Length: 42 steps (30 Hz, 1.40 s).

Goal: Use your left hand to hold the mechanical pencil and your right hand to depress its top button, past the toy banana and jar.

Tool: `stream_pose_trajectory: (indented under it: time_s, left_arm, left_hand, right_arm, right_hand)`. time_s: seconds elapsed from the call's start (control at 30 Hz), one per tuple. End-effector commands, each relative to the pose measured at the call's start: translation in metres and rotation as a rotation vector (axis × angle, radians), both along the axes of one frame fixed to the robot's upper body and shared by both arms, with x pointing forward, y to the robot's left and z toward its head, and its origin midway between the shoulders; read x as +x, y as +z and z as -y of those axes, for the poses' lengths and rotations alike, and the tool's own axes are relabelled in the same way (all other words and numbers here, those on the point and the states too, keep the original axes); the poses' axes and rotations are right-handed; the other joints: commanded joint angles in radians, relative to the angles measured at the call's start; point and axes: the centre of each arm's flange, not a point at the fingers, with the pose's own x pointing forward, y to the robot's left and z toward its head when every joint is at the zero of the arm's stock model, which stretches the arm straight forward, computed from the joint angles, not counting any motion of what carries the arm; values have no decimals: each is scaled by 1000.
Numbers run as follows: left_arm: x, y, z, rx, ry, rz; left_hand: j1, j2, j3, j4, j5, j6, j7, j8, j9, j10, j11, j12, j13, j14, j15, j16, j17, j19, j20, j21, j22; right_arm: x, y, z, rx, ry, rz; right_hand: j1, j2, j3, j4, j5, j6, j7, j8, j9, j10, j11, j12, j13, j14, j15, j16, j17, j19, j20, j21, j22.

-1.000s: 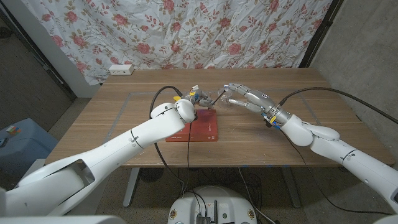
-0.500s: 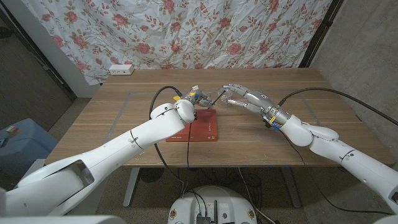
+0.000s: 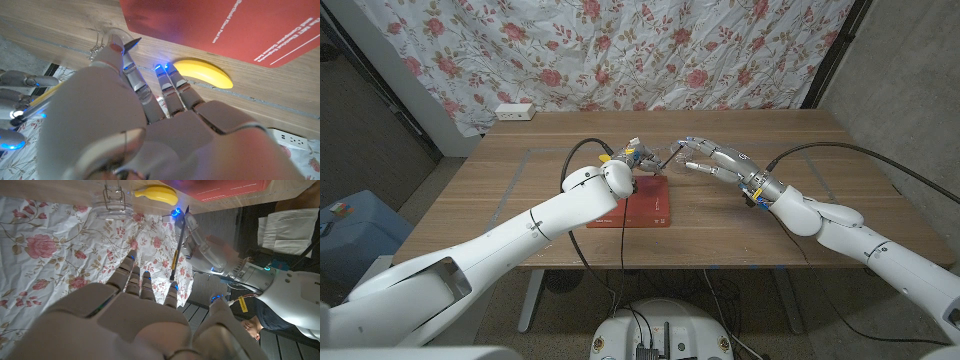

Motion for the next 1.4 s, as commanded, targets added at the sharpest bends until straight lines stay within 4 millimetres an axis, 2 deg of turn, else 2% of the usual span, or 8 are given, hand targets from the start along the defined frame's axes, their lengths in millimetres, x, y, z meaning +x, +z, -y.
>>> stream_pose_trajectory:
  time_s: [0.03, 0.57, 0.93, 1.4]
  left_arm:
    - [2, 1, 1, 6, -6, 2]
    - [3, -1, 2, 5, -4, -2]
    - [1, -2, 2, 6, -1, -3]
    - [-1, -3, 2, 3, -1, 0]
  left_hand:
    - [0, 10, -2, 1, 5, 1, 3, 0, 2, 13, -4, 5, 5, 12, -167, 2, 3, 2, -71, 1, 4]
    - [1, 10, -3, 1, 5, 1, 1, 0, 3, 12, -4, 4, 5, 11, -167, 1, 3, 3, -71, 1, 4]
    - [2, 11, -5, 1, 5, 2, 3, 0, 2, 13, -4, 4, 5, 11, -167, 1, 2, 3, -72, 1, 4]
    - [3, 11, -6, 1, 6, 2, 3, 0, 3, 13, -4, 4, 5, 12, -167, 2, 3, 2, -71, 0, 4]
  right_arm:
    - [3, -3, 0, 3, 6, -23]
    - [4, -3, 1, 25, 20, -28]
    - [-1, 4, 4, 57, 32, -3]
    - [-3, 9, 15, 91, 34, 5]
  right_hand:
    - [-14, 11, 5, 7, 3, 8, -4, 6, 2, -6, -2, -1, 1, -5, -4, 0, 6, -2, -4, -2, 1]
    - [-16, 11, 6, 8, 4, 18, -4, 7, 2, -13, -2, -1, 1, -6, -5, 1, 6, -4, -7, -2, 1]
    - [-15, 10, 8, 7, 5, 19, -5, 4, 1, -14, -3, 1, 1, -4, -5, 2, 5, -4, -8, -2, 1]
    - [-14, 10, 9, 6, 5, 19, -5, 2, 1, -10, -7, 3, 1, -1, -6, 4, 6, -3, -6, -1, 1]
